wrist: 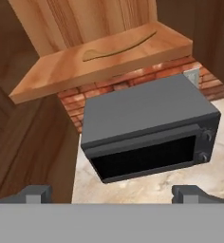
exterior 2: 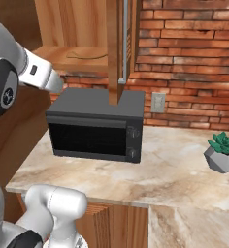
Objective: Organize the utensils by type. Pick up the wooden spoons from the counter and place them in the open cabinet. Then pick up the metallic utensils from the counter and place them in the open drawer.
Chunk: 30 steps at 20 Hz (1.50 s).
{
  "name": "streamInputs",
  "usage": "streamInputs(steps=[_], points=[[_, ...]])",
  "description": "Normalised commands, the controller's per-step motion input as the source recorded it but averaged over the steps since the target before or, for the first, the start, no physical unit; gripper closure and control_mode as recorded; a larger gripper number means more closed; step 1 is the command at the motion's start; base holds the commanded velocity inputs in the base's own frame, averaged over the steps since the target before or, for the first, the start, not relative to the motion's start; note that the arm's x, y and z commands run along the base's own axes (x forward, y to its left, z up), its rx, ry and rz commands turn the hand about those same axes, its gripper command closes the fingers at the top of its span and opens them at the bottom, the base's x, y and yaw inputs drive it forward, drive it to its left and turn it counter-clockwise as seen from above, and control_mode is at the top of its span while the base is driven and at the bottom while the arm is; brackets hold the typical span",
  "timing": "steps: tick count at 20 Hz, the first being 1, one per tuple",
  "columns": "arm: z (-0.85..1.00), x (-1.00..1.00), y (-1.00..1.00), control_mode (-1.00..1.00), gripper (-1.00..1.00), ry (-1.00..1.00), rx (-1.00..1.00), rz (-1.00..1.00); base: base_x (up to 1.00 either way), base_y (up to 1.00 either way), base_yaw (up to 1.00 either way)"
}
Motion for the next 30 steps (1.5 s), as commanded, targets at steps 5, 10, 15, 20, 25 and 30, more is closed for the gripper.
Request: streamInputs(steps=[5, 10, 15, 20, 25, 30], points=[[-0.25, -0.5, 0.09, -1.0, -1.0, 0.0, 0.0, 0.1, 0.0, 0.0, 0.0], [-0.22, -0.21, 0.17, -1.0, -1.0, 0.0, -0.06, 0.01, 0.0, 0.0, 0.0], [-0.33, -0.01, 0.05, -1.0, -1.0, 0.0, -0.07, 0.0, 0.0, 0.0, 0.0], [-0.3, -0.1, 0.0, -1.0, -1.0, 0.0, -0.04, 0.0, 0.0, 0.0, 0.0], [-0.17, -0.05, 0.0, -1.0, -1.0, 0.01, -0.01, -0.07, 0.0, 0.0, 0.0], [-0.01, -0.03, 0.0, 1.0, -1.0, 0.02, 0.0, -0.05, -0.13, 0.0, -0.07]])
